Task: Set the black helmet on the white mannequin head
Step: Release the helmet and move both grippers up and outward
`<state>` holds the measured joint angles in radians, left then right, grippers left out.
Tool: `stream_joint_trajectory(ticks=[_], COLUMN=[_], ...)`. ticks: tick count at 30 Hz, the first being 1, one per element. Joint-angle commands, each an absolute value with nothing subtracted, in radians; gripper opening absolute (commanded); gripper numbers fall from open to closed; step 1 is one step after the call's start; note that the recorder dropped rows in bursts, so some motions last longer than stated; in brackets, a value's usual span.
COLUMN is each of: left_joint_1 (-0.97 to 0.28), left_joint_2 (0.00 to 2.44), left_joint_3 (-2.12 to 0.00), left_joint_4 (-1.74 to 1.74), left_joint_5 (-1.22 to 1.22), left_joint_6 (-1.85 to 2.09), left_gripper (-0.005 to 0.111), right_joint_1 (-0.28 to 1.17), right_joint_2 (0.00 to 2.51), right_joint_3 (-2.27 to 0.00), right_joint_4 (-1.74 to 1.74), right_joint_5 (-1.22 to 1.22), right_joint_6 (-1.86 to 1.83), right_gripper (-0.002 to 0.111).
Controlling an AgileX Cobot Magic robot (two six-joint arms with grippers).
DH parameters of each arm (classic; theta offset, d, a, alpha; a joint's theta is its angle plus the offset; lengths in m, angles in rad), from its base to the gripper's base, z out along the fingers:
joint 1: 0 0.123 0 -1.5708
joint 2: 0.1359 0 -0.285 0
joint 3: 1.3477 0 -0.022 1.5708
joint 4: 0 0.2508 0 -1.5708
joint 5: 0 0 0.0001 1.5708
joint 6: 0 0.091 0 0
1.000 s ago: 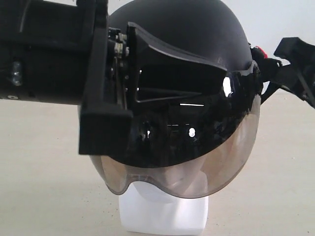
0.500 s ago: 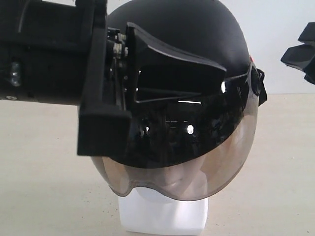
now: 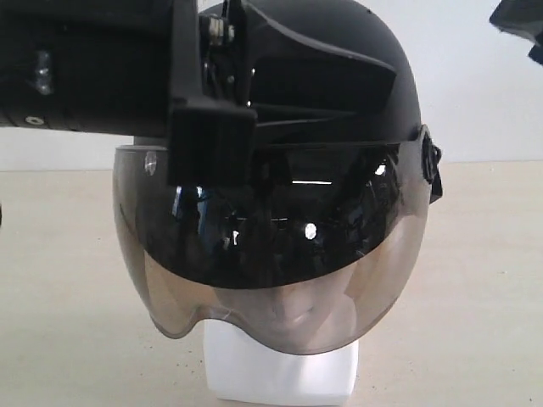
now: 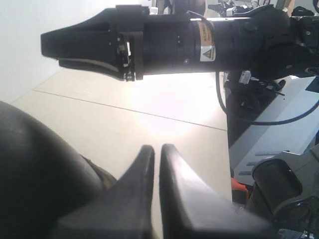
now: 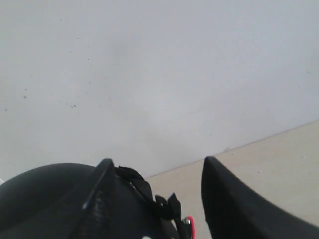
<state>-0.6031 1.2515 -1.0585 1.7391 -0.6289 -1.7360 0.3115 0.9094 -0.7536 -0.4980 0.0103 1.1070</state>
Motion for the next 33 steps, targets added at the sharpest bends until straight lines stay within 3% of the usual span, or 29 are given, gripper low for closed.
stream_joint_trajectory(ticks=[1, 12, 14, 17, 18, 27, 33], left_joint_1=[-0.603, -0.603, -0.603, -0.592, -0.578, -0.304, -0.153], left_joint_2=[1.249, 1.231, 1.213, 1.160, 1.138, 0.995, 1.010], left_joint_3=[-1.078, -1.141, -1.152, -1.156, -1.156, -1.095, -0.954], left_joint_4=[1.744, 1.744, 1.744, 1.744, 1.744, 1.744, 1.744], left_joint_5=[-0.595, -0.593, -0.574, -0.503, -0.483, -0.397, -0.403], left_joint_6=[-1.755, -1.755, -1.755, -1.755, -1.755, -1.756, -1.779], left_gripper=[0.004, 0.004, 0.004, 0.004, 0.004, 0.004, 0.004], right_joint_1=[0.308, 0.311, 0.311, 0.311, 0.311, 0.432, 0.545], right_joint_2=[0.905, 0.905, 0.905, 0.904, 0.899, 0.858, 0.860], right_joint_3=[-0.803, -0.811, -0.811, -0.811, -0.811, -0.811, -0.811], right_joint_4=[-0.507, -0.507, -0.507, -0.507, -0.507, -0.435, -0.291], right_joint_5=[0.062, 0.042, 0.028, 0.026, 0.028, 0.257, 0.262], right_joint_6=[1.088, 1.080, 1.080, 1.080, 1.080, 0.858, 0.685], right_gripper=[0.051, 0.048, 0.034, 0.004, 0.000, 0.000, 0.000])
